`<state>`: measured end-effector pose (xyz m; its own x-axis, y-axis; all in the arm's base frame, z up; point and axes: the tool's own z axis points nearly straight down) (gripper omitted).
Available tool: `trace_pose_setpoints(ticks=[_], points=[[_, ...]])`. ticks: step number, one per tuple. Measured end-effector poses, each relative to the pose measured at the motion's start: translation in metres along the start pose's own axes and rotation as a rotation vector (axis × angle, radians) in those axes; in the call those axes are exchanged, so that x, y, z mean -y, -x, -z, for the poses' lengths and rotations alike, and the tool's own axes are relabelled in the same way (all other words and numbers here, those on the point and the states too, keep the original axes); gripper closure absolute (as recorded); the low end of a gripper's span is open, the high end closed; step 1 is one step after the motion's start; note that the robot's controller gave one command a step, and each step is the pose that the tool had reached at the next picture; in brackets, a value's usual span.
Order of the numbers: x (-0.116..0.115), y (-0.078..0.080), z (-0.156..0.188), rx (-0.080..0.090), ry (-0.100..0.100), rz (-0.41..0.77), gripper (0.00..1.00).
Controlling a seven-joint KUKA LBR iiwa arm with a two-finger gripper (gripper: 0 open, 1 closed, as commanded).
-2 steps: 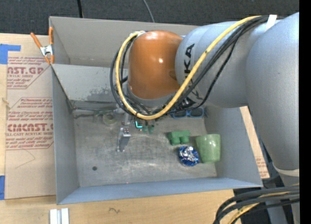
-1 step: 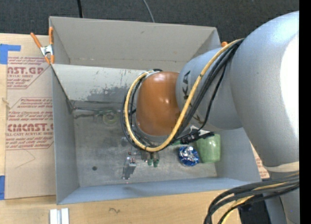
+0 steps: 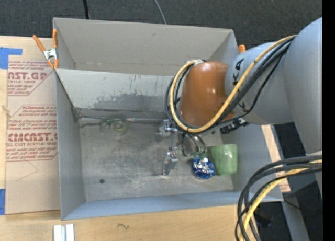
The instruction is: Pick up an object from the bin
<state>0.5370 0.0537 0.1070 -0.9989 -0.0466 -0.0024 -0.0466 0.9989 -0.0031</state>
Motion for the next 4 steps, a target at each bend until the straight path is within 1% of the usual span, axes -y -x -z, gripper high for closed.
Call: trace_pose_setpoints(ticks=[1, 2, 3, 4], points=[[0.075, 0.02, -0.035, 0.003, 0.005, 0.242, 0.0], [0.062, 0.049, 0.089, 0.011, 0.002, 0.352, 0.0], [0.111, 0.026, -0.02, -0.001, 0.005, 0.594, 0.0], [0.113, 0.027, -0.016, -0.007, 0.003, 0.595, 1.0]])
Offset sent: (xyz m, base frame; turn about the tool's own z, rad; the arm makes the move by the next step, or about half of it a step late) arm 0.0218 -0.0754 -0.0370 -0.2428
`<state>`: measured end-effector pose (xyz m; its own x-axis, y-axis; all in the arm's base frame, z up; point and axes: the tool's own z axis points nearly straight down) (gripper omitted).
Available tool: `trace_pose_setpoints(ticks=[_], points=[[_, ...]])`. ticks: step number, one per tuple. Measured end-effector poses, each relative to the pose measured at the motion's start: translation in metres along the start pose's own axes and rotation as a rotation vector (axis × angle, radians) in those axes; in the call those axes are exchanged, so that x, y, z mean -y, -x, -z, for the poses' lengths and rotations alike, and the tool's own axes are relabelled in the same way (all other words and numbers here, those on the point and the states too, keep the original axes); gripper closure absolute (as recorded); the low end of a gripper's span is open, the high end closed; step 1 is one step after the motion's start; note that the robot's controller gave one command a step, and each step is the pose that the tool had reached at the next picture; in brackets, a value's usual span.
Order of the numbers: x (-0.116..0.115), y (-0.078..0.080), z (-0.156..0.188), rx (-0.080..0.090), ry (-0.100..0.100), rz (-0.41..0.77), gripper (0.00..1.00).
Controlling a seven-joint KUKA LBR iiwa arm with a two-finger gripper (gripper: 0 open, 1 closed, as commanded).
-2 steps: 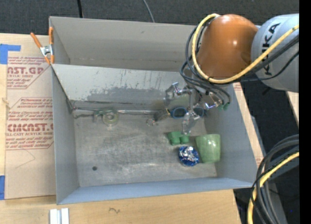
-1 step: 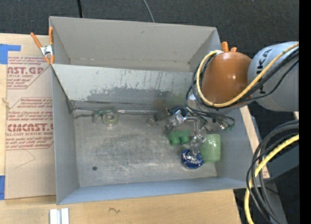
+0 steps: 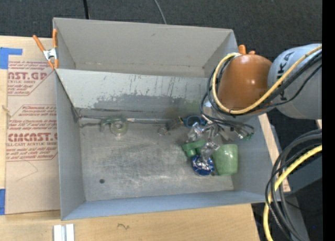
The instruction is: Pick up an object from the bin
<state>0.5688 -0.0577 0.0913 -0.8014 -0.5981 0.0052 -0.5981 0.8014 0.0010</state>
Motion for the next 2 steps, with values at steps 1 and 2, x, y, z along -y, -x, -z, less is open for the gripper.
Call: trace_pose_setpoints(ticks=[1, 2], points=[[-0.03, 0.004, 0.139, 0.013, -0.007, 0.216, 1.0], [-0.058, -0.014, 0.15, 0.007, -0.002, 0.54, 1.0]])
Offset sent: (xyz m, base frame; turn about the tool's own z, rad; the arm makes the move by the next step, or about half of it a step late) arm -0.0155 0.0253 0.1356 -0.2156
